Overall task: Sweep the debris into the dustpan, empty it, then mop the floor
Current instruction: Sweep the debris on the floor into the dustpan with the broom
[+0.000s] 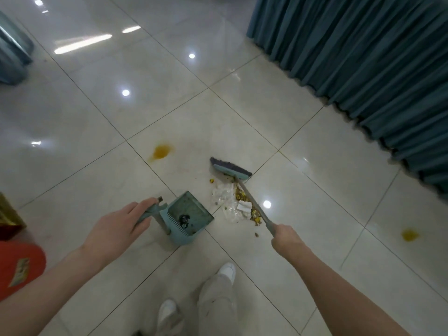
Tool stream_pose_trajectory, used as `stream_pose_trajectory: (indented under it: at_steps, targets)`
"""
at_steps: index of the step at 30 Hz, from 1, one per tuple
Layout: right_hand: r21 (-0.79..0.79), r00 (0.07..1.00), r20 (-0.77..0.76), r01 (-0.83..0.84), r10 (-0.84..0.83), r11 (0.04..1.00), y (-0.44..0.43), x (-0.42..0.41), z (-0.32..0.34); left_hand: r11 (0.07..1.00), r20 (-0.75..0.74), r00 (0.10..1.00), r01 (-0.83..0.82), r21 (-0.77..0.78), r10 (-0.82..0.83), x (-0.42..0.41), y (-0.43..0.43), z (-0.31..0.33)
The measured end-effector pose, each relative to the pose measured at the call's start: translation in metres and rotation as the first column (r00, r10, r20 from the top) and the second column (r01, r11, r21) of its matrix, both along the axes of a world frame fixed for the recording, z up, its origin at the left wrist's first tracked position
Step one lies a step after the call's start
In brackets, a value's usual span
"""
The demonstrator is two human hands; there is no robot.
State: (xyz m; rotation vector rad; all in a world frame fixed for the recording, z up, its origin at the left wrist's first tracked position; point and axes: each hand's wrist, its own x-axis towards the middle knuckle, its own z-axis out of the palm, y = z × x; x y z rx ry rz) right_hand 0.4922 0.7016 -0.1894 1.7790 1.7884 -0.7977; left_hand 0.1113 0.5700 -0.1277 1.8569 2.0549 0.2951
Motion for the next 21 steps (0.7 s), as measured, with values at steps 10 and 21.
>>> stream_pose_trajectory:
  at_steps: [10,21]
  targets:
    - [-0.012,0.997,0.075,0.02,-0.019,1.0,-0.102,0.037,0.036,0.997,0.035,0.998,0.047,0.066,-0.049,-0.007,-0.044,0.007]
    - [0.139,0.999,-0.01,0.053,-0.052,0.989,-0.091,-0.014,0.049,0.996,0.059,0.998,0.015,0.091,-0.02,-0.023,-0.092,0.012]
